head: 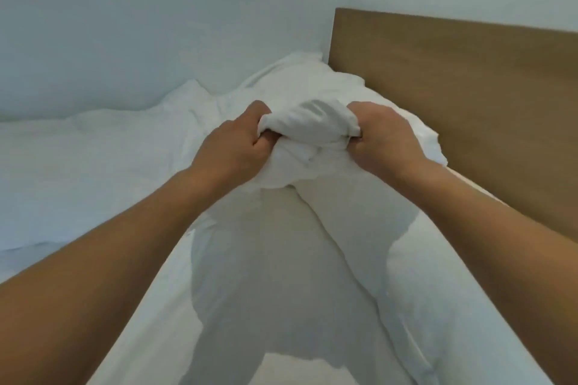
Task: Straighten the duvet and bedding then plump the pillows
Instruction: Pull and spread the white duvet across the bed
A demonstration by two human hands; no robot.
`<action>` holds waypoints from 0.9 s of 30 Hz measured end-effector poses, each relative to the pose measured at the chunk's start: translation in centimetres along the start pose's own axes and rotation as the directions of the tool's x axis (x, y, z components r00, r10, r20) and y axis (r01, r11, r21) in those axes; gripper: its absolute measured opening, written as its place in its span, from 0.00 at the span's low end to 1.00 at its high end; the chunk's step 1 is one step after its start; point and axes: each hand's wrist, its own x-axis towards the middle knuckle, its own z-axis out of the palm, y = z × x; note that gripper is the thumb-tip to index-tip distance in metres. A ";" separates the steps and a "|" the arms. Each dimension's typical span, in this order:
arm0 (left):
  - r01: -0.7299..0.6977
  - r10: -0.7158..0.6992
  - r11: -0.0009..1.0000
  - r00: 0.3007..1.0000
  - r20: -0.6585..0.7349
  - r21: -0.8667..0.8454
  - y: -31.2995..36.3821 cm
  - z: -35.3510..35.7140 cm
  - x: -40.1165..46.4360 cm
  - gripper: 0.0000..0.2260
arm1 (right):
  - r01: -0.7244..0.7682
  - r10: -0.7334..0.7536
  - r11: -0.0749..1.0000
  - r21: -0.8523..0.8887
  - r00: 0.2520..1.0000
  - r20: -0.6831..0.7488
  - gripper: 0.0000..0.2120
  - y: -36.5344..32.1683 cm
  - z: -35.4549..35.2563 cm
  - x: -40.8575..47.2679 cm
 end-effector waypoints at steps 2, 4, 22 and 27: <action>-0.042 0.038 0.999 0.995 0.087 0.035 3.4 -2.1 -1.0 0.13 | 0.155 -0.158 0.987 -0.039 0.983 -0.097 0.14 0.6 -5.0 -0.7; 0.002 -0.002 1.000 0.987 0.161 0.004 5.9 -1.1 -3.0 0.20 | 0.125 -0.138 0.989 -0.075 0.969 -0.205 0.21 1.7 -6.5 -3.1; -0.214 0.154 0.911 0.969 0.192 0.351 8.1 10.1 -14.7 0.12 | -0.755 0.518 -0.061 0.653 0.535 0.667 0.24 3.8 -6.0 -15.7; -0.011 -0.001 0.985 0.997 -0.072 -0.172 12.5 5.5 -14.3 0.06 | -0.383 0.378 -0.461 0.801 0.732 0.567 0.22 1.2 -12.3 -18.6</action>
